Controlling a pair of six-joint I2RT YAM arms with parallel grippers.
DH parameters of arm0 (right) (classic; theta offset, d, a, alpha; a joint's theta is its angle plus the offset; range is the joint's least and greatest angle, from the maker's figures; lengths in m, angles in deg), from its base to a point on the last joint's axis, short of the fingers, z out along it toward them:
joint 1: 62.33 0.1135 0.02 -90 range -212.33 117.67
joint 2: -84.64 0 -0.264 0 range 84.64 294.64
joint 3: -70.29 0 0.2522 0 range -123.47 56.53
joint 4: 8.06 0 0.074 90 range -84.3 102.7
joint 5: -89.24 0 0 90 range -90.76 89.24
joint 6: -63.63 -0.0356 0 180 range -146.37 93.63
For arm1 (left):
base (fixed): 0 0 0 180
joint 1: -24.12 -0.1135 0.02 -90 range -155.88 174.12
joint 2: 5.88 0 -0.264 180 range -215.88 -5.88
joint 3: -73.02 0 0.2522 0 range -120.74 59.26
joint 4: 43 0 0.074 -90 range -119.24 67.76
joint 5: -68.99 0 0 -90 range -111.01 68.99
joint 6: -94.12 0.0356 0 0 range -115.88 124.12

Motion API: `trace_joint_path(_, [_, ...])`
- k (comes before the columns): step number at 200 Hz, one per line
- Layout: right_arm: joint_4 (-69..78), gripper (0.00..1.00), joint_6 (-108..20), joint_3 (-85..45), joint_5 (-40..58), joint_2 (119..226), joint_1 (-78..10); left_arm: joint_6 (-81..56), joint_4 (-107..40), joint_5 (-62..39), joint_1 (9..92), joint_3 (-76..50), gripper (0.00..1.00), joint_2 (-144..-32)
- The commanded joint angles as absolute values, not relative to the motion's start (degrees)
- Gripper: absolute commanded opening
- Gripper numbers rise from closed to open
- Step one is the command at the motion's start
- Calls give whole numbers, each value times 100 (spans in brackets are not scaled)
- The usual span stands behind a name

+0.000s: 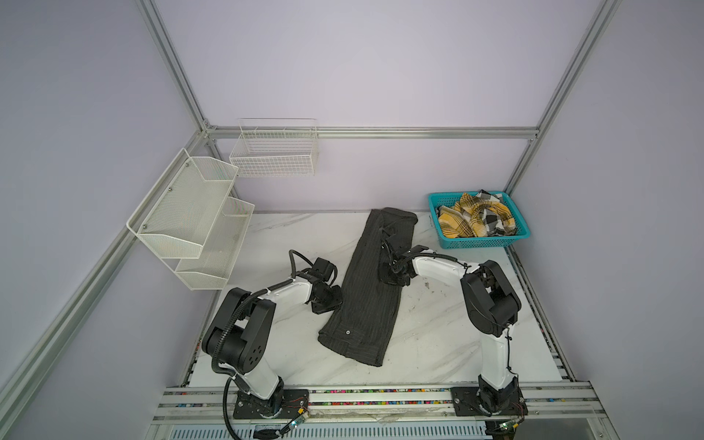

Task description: Fold and stack the long sleeve shirts

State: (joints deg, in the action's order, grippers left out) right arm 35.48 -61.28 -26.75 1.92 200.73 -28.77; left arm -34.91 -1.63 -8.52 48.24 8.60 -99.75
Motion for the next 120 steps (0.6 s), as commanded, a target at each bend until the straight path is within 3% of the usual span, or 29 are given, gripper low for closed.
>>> trace_joint_path(1, [3922, 35, -5925, -2920, -155, 20168, -3117, -3626, -54, -724, 5230, 1114, 10, -9867])
trace_joint_path(29, [4163, 36, -5571, -3171, -119, 19967, -3218, -3526, 594, -1276, 5286, 318, 35, -9570])
trace_joint_path(41, [4144, 36, -5497, -3228, -2, 19765, -3196, -3412, 910, -1563, 5257, -225, 41, -9548])
trace_joint_path(73, [4107, 36, -5637, -3321, 216, 19565, -3065, -3365, 1227, -1157, 5172, -1268, 48, -9953])
trace_joint_path(120, [3890, 34, -6007, -3044, 187, 19469, -2928, -3493, 586, -368, 4906, -1940, 47, -10842])
